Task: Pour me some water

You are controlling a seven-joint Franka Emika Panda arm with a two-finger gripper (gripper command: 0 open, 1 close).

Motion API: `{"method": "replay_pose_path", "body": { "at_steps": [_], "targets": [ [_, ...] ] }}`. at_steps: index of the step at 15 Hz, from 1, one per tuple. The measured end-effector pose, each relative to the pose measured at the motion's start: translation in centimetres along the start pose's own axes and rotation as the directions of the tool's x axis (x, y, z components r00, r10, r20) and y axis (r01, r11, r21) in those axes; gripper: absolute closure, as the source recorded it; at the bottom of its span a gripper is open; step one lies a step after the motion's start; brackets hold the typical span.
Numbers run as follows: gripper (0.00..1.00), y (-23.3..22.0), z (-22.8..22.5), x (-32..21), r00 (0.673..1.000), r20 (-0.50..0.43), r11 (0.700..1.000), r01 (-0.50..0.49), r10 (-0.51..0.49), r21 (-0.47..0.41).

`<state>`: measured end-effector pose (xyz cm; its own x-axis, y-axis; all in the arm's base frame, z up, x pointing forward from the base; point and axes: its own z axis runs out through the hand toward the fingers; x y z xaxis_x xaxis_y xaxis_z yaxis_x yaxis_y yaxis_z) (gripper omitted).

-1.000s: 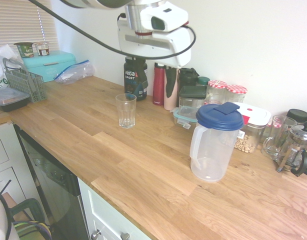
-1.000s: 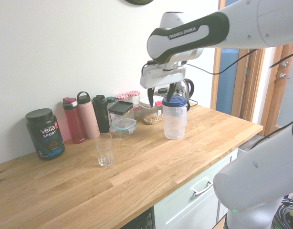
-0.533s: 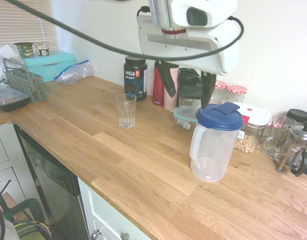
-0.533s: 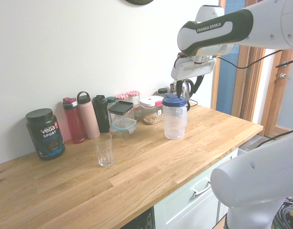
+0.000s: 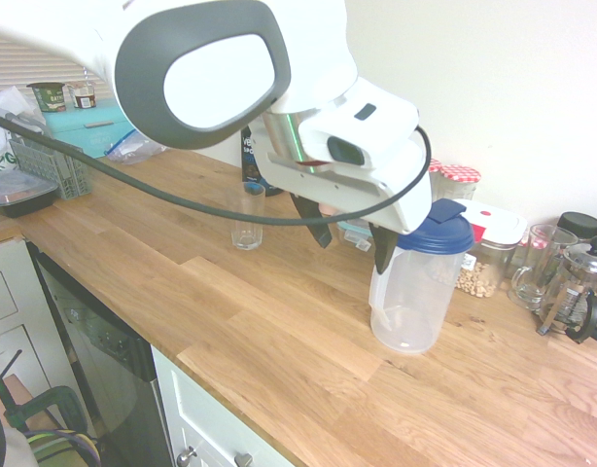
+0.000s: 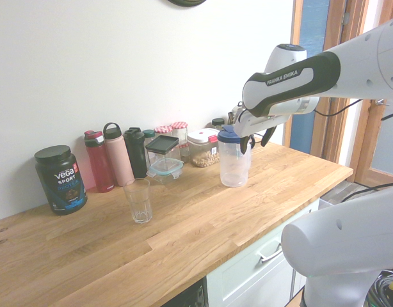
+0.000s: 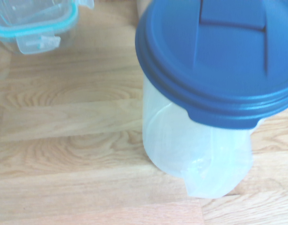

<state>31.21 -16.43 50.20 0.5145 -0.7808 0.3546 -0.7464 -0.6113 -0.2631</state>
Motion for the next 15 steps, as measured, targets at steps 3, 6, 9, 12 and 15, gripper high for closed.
{"method": "replay_pose_path", "body": {
  "at_steps": [3,6,9,12,15],
  "targets": [
    [1.0,0.0,3.2,0.8,1.0,0.009,1.0,-0.008,0.008,-0.018],
    [1.0,-0.6,7.0,2.4,1.0,0.023,0.999,-0.015,0.015,-0.034],
    [1.0,-1.6,7.6,4.1,0.999,0.027,1.0,-0.017,0.018,-0.026],
    [1.0,-2.1,6.9,4.6,0.999,0.031,1.0,-0.018,0.018,-0.015],
    [1.0,-1.9,7.1,4.7,0.999,0.038,1.0,-0.016,0.017,-0.016]
  ]
}}
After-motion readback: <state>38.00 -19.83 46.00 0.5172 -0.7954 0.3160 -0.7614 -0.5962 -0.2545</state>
